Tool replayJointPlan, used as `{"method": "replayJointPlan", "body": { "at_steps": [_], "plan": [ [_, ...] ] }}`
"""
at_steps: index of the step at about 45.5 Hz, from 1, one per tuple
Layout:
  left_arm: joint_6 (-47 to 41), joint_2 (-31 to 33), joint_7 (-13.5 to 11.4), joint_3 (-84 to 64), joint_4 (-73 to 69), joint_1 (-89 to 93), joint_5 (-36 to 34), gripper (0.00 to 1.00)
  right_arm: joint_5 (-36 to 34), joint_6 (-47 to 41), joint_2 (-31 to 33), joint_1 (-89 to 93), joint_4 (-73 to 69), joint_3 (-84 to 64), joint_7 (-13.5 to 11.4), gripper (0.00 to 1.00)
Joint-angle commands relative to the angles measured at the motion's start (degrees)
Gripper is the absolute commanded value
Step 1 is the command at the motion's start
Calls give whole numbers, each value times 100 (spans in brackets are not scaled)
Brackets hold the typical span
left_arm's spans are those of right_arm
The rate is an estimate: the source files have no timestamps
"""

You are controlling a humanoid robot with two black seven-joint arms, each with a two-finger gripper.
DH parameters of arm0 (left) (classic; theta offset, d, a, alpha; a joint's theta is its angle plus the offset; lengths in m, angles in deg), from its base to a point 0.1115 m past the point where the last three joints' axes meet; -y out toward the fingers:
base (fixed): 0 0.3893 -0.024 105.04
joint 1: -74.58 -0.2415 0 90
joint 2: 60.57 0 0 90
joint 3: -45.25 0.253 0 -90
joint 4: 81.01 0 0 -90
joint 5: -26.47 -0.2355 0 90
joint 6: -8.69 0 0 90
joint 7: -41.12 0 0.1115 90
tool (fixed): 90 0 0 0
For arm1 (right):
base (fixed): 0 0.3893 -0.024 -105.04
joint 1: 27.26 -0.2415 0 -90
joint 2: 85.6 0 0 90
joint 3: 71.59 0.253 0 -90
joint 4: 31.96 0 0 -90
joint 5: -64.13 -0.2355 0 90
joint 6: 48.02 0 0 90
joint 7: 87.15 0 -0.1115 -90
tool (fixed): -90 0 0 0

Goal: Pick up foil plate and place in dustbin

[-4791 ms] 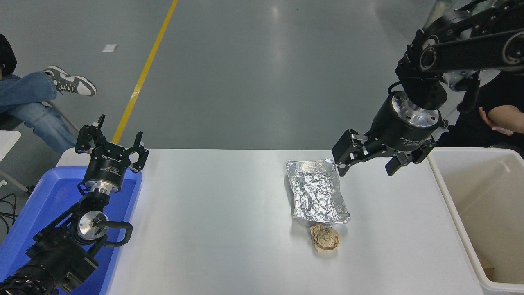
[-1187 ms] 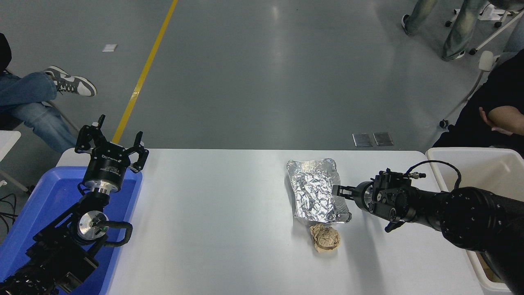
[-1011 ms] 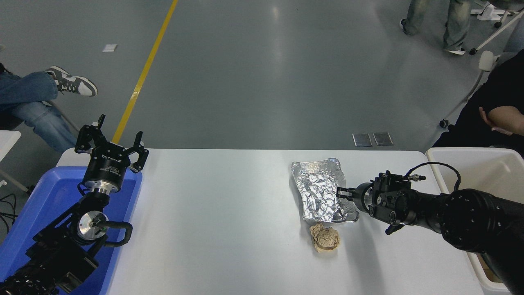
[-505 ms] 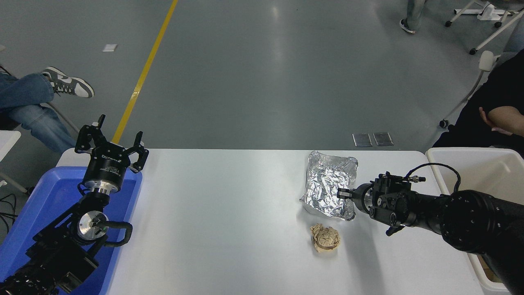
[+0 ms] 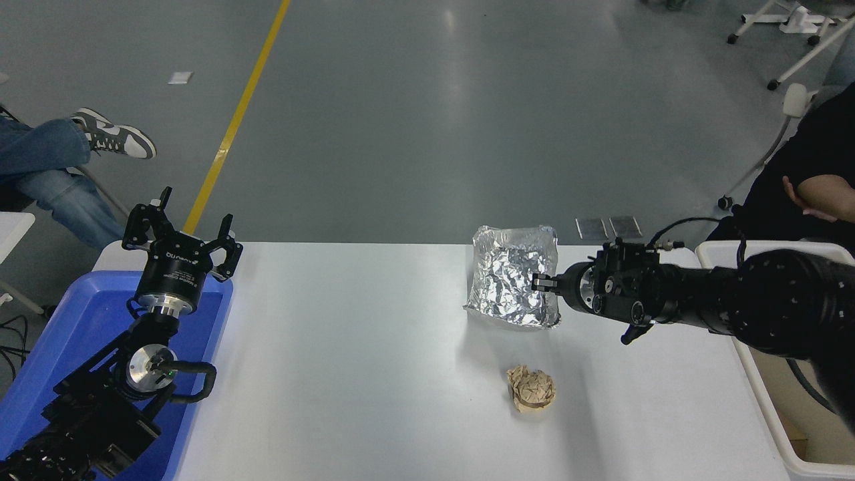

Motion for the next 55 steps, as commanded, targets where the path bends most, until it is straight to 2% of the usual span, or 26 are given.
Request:
{"method": "replayJointPlan", "body": {
  "at_steps": [1, 21, 38, 55],
  "plan": [
    [2, 0, 0, 0, -1, 1, 1, 98, -1, -615, 720, -1470, -1212, 43, 2, 0],
    [2, 0, 0, 9, -1, 1, 1, 98, 87, -2294, 1705, -3632, -2003, 35, 2, 0],
    [2, 0, 0, 9, -1, 1, 1, 98, 104, -2637, 2197, -4617, -2593, 17, 2, 0],
    [-6, 0, 0, 9, -1, 1, 1, 98, 113, -2681, 2242, -4626, -2602, -35, -7, 0]
  ]
}}
